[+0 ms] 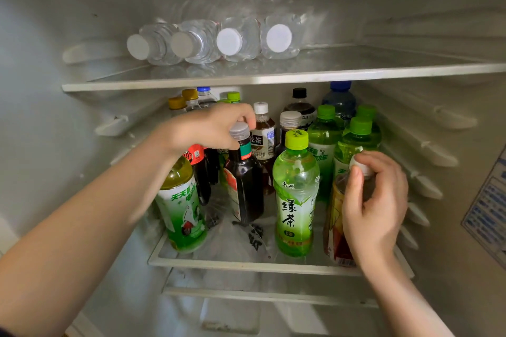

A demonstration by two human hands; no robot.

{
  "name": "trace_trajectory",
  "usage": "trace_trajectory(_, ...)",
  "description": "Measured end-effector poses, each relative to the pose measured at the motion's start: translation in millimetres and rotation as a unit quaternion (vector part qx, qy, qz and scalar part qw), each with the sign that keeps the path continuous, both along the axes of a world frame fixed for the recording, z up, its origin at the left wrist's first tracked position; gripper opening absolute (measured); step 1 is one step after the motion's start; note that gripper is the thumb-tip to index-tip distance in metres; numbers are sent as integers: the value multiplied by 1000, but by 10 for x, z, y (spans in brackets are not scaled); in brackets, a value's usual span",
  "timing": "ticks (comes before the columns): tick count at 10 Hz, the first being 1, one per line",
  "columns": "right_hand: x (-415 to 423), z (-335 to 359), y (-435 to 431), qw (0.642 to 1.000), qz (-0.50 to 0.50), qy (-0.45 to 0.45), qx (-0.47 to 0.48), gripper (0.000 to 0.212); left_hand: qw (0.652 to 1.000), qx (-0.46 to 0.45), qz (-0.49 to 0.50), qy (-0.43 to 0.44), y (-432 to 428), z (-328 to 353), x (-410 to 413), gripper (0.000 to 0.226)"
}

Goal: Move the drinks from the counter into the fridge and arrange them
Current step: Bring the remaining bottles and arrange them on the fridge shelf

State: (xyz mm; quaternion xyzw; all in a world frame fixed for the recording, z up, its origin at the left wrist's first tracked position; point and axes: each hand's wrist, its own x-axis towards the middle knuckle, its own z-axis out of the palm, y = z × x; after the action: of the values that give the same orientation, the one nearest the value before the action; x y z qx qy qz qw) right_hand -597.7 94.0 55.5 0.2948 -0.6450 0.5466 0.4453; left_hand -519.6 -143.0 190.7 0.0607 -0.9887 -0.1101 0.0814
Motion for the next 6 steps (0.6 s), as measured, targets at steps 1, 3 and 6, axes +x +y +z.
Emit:
trace_trajectory(1,-2,1,-1,1000,0,-3,-1,24,1000,1,9,1,13,-14,-8,46)
trace_trajectory(3,4,6,5,1000,3,-1,-3,24,993,-39,70,87,62,-187,-48,46)
trace_trajectory(6,-3,3,12,1000,5,0,0,23,998,-15,47,44,-16,-6,105,47)
